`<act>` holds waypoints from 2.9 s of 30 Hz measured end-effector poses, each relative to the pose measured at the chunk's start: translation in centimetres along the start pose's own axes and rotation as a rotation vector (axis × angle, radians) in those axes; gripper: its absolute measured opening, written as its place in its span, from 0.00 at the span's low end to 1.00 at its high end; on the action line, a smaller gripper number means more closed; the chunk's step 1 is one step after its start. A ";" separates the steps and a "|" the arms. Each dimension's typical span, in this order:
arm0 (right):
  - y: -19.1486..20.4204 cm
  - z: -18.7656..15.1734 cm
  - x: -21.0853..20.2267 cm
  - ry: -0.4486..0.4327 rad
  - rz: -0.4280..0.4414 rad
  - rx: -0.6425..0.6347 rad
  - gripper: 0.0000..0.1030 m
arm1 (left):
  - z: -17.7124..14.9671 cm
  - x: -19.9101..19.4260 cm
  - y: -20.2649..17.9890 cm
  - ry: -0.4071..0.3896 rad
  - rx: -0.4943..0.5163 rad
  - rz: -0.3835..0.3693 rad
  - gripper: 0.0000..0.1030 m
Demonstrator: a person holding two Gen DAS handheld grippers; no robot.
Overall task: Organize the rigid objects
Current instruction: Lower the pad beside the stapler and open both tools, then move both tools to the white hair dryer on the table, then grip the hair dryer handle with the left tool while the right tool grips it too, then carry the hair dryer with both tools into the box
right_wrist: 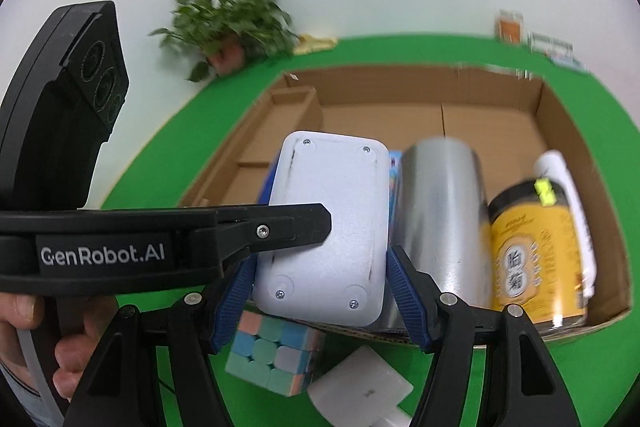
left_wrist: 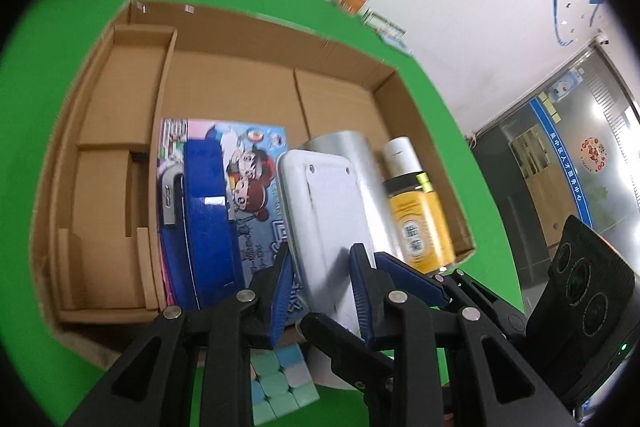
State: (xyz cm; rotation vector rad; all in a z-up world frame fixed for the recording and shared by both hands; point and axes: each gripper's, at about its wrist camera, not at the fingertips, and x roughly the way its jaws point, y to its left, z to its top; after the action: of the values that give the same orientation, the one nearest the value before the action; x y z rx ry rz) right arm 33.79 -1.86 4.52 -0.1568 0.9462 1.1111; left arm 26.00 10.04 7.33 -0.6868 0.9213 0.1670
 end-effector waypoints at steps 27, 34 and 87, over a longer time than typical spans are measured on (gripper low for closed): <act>-4.0 -13.2 -5.5 -0.045 -0.022 -0.267 0.93 | -10.8 -7.1 -3.5 -0.445 0.226 0.322 0.88; -6.8 -15.4 -1.9 0.099 -0.111 -0.212 0.49 | -16.7 -7.1 -2.9 -0.401 0.127 0.303 0.88; 3.8 -21.4 -10.5 -0.099 0.054 -0.289 0.33 | -18.0 -4.1 -6.5 -0.145 -0.006 -0.023 0.28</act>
State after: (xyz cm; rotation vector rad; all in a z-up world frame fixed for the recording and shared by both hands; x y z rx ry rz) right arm 17.34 -18.98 0.10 -0.3102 0.7027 1.2910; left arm 14.06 -5.33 6.18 -0.6817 0.7744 0.1970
